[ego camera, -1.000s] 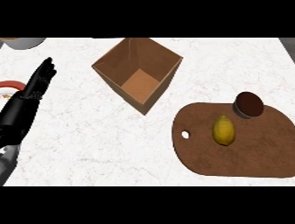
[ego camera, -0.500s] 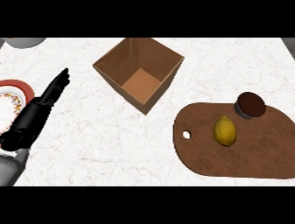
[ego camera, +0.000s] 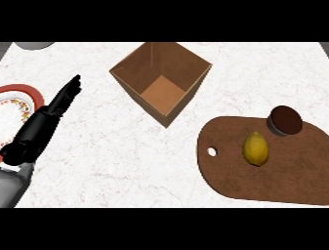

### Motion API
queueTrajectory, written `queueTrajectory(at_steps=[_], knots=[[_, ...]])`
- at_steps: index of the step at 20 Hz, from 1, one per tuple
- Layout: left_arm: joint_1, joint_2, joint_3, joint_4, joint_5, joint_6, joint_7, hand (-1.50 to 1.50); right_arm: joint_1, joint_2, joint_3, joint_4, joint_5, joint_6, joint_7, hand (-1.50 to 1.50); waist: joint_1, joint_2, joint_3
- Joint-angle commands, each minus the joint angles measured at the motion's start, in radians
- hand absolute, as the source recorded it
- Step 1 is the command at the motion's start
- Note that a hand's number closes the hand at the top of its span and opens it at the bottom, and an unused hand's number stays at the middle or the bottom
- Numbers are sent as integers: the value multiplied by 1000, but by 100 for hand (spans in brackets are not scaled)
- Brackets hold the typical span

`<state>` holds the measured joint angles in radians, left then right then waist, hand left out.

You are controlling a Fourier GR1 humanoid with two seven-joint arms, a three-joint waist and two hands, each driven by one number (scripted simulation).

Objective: Pick the lemon from the cutting board and place it in the cardboard box

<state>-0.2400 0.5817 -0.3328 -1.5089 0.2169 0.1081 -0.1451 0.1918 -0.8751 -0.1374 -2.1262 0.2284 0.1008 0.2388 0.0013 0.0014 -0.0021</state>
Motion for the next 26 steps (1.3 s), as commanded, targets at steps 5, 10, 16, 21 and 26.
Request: queueTrajectory(at_steps=[5, 10, 16, 21, 26], knots=[[-55, -47, -9, 0, -30, 0, 44, 0, -162, -93, 247, -175, 29, 222, 433, -150, 23, 5, -1], [-40, -44, 16, 26, -29, -42, 21, 0, -310, -38, 433, -174, 76, 301, 677, -150, 26, 5, -1], [-65, -59, 53, 74, -35, -72, 10, 0, -534, 129, 579, -22, 59, 388, 883, -150, 24, 3, 0], [-54, -51, 77, 9, -43, -84, 66, 0, -560, 246, 659, 19, 91, 380, 955, -150, 15, -1, 1], [-15, -72, 78, 1, -78, -75, 49, 0, -603, 258, 660, 82, 155, 418, 966, -150, 10, -2, 1]])
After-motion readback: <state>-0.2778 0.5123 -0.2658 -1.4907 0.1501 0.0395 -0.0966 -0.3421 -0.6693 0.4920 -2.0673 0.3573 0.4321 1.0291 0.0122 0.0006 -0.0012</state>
